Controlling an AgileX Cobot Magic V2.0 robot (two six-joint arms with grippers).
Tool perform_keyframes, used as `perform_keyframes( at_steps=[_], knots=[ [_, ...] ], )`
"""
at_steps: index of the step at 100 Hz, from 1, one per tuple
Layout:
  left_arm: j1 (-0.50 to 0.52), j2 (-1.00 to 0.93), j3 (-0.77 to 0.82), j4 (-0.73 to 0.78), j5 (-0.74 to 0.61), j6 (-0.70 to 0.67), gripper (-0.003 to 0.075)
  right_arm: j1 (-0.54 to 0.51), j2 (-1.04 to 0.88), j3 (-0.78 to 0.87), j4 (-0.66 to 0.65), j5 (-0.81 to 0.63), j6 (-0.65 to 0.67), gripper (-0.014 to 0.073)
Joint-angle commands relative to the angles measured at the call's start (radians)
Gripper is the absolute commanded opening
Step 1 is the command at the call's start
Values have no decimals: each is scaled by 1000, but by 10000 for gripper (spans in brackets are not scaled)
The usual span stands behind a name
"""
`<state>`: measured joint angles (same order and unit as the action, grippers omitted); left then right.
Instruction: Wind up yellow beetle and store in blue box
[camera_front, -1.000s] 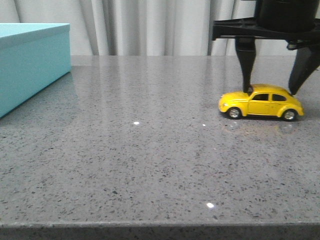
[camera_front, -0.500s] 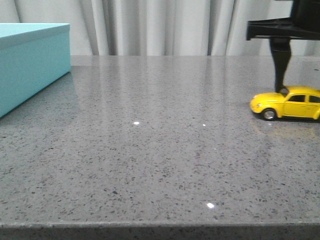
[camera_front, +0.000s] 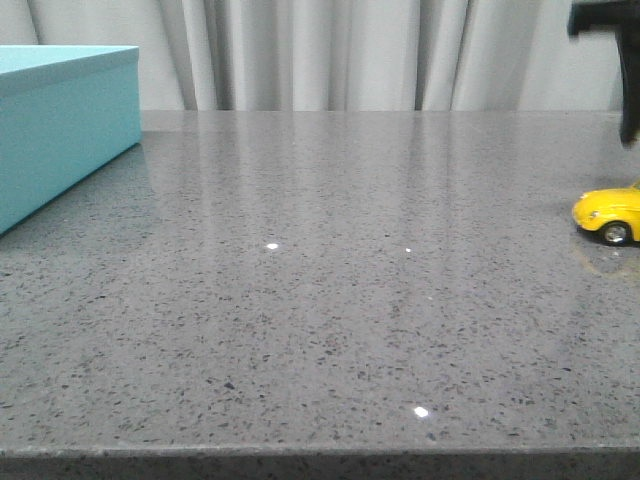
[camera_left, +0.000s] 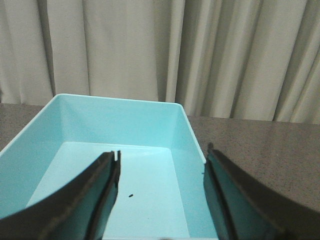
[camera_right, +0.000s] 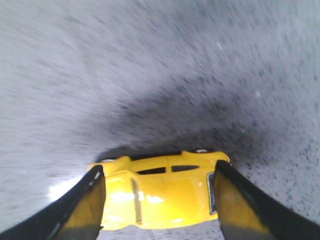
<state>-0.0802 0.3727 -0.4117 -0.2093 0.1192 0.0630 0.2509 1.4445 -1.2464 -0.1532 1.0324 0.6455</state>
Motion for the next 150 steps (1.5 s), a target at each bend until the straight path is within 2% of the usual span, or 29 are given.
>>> perform_keyframes(
  at_steps=[1,41,73,100,110,122,132,150],
  knots=[
    [-9,15,-36,-2,-74,-10,374,21,-93,-77,-4,-34,-29,465],
    [-9,15,-36,-2,-74,-10,374,43,-186,-77,3,-34,-83,465],
    [-9,15,-36,-2,-69,-10,374,43,-241,-69,46,-107,-128,465],
    [-9,92,-97,-2,63,-10,374,44,-420,113,56,-295,-128,465],
    [-9,145,-126,-2,65,-4,374,44,-503,188,57,-326,-128,465],
    [-9,228,-195,-2,128,50,376,44,-605,265,68,-353,-128,465],
    [-9,305,-262,-2,160,102,393,44,-670,309,75,-345,-128,465],
    [-46,446,-417,-13,228,210,498,44,-738,325,114,-329,-128,465]
  ],
)
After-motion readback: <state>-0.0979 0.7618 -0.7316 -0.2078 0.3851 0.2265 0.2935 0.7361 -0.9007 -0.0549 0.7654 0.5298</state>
